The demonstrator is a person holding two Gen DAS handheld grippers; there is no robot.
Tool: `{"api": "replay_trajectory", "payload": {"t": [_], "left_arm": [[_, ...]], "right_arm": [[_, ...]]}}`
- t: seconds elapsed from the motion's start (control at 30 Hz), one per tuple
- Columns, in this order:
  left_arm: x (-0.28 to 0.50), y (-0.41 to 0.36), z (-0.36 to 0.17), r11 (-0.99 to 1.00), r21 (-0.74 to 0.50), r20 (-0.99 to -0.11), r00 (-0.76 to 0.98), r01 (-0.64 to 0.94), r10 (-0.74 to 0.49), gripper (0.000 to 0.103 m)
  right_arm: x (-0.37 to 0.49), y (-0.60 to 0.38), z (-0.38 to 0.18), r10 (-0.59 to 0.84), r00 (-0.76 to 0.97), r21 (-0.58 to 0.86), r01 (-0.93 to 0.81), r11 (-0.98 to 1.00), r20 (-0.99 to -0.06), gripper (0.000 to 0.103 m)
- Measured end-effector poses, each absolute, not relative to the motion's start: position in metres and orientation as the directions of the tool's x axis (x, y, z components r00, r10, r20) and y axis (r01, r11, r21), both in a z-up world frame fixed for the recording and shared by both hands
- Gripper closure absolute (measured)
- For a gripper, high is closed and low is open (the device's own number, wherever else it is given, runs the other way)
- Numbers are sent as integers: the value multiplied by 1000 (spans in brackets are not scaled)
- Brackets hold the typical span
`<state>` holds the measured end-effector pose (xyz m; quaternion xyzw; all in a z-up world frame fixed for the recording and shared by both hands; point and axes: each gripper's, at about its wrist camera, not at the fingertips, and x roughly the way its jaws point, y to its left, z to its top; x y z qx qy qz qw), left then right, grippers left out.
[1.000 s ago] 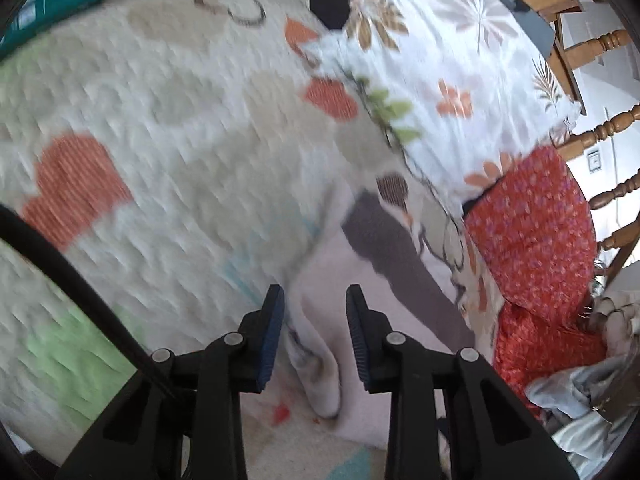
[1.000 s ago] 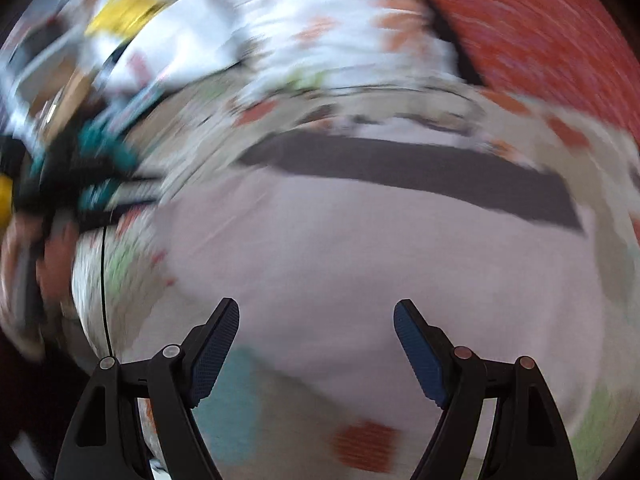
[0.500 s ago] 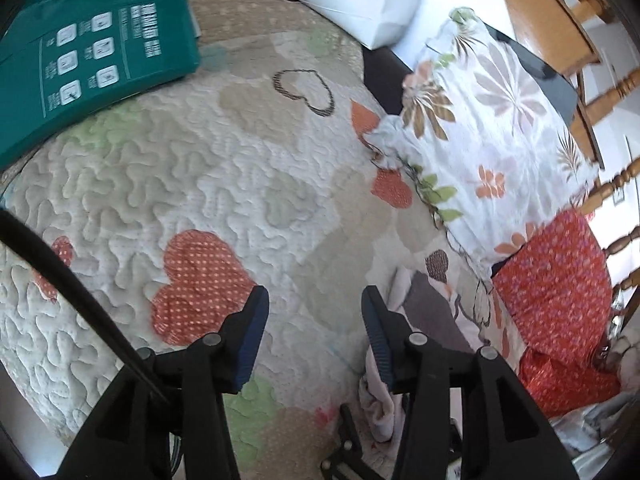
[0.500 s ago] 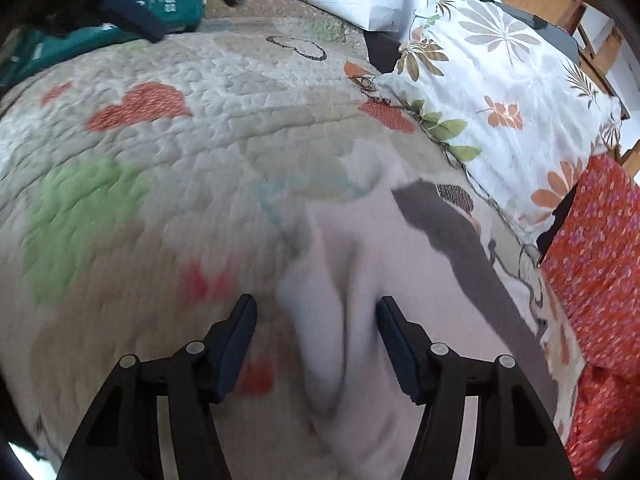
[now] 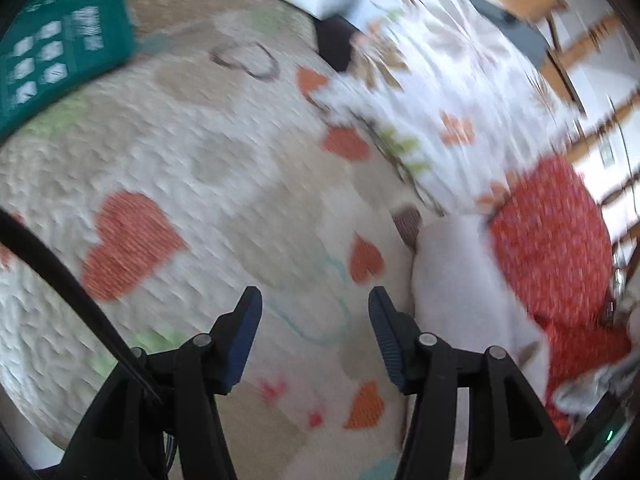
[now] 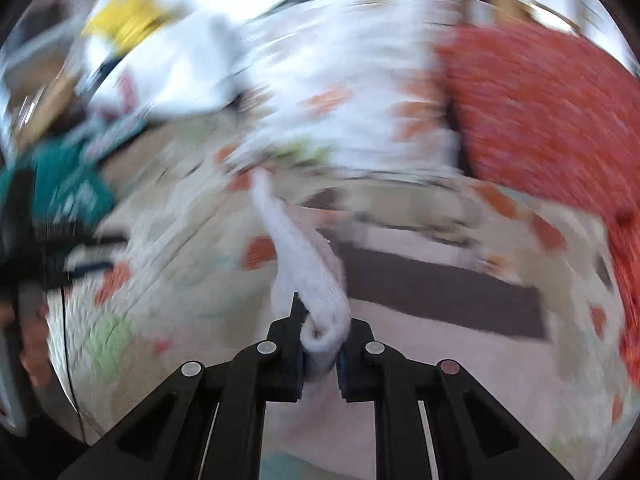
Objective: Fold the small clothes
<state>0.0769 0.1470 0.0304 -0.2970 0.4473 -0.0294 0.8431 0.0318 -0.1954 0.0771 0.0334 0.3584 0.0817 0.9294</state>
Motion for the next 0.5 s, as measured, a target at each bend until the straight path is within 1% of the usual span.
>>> {"api": "replay_trajectory", "payload": {"t": [0.07, 0.17, 0.23, 0.3, 0.37, 0.4, 0.43, 0.5], "left_arm": [[77, 125, 27, 832, -528, -743, 569, -173, -354, 50], [78, 86, 22, 852, -512, -756, 527, -107, -388, 50], [80, 58, 20, 867, -493, -767, 503, -64, -399, 50], [80, 30, 18, 874, -486, -772, 478, -21, -418, 50], [79, 6, 18, 875, -484, -773, 459, 19, -438, 47], [77, -8, 18, 875, -482, -773, 447, 46, -450, 47], [75, -22, 17, 876, -477, -776, 433, 74, -459, 47], [70, -45, 16, 875, -467, -779, 409, 125, -475, 47]], "right_arm": [[16, -253, 69, 120, 729, 163, -11, 987, -674, 90], [1, -312, 38, 70, 666, 203, 123, 971, -743, 90], [-7, -336, 16, 88, 628, 255, 180, 950, -773, 90], [-14, -352, 1, 124, 614, 317, 216, 923, -780, 90], [-15, -361, -9, 178, 597, 377, 227, 898, -782, 90], [-16, -365, -12, 195, 595, 402, 236, 885, -779, 88], [-17, -369, -13, 199, 597, 414, 247, 876, -777, 80], [-22, -379, -4, 178, 613, 418, 273, 867, -770, 76]]}}
